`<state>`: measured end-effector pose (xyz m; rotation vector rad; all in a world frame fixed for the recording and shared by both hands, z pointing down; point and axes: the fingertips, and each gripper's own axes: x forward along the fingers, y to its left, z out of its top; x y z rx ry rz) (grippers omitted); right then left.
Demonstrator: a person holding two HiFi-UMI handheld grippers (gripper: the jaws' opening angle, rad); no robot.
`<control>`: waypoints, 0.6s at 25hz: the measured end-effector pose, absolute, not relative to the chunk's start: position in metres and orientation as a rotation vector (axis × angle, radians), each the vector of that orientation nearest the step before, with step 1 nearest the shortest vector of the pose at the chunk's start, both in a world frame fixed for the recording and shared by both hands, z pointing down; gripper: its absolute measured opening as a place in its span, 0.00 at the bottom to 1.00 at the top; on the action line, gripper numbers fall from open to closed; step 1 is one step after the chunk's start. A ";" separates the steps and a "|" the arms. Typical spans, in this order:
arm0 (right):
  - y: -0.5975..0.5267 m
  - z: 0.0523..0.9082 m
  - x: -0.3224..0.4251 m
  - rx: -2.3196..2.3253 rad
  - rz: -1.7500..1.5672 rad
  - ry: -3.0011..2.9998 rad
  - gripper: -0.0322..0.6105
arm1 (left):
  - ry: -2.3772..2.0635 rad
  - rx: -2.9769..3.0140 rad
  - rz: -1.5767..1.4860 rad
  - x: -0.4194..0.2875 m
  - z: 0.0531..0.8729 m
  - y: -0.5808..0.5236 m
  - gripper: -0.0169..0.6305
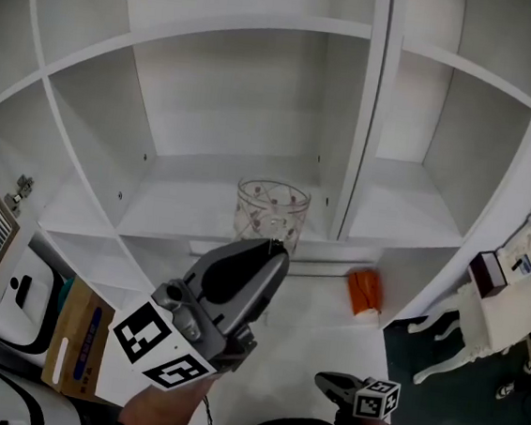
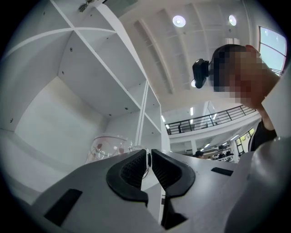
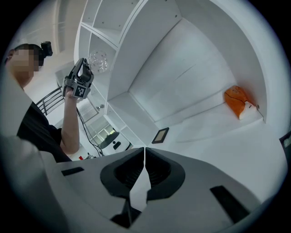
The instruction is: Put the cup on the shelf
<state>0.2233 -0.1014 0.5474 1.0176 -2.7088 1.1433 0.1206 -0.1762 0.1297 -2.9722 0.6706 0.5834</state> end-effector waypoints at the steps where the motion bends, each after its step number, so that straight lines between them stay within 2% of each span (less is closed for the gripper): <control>1: -0.103 0.547 0.224 1.025 1.143 -2.705 0.08 | 0.671 -2.966 0.584 0.122 0.130 -0.179 0.09; 15: -0.108 0.553 0.230 1.111 1.168 -2.663 0.08 | 0.697 -2.997 0.571 0.133 0.152 -0.222 0.09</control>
